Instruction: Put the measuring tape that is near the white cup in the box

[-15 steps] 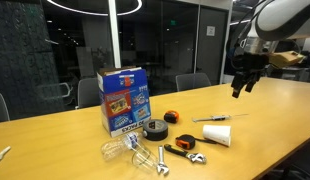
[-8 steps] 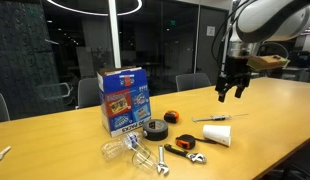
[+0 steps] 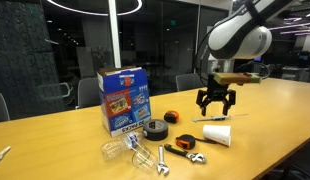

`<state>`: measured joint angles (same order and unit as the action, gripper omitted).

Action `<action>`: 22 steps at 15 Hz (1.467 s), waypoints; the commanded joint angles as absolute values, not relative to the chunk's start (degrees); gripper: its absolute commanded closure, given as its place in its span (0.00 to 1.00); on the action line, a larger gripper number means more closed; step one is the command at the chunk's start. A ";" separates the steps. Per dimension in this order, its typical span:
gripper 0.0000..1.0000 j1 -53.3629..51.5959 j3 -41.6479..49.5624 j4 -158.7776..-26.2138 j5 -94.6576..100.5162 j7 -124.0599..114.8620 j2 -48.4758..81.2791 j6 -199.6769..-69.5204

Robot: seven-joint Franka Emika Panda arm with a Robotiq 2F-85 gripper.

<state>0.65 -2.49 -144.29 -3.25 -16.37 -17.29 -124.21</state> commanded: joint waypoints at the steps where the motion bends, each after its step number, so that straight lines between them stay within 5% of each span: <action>1: 0.00 0.70 -3.65 -138.31 -5.42 -23.87 -8.43 -123.35; 22: 0.00 -5.61 -2.87 -119.51 -7.18 -48.08 13.55 -112.38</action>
<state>-4.31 -3.78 -122.86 -7.41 -43.91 11.86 -114.41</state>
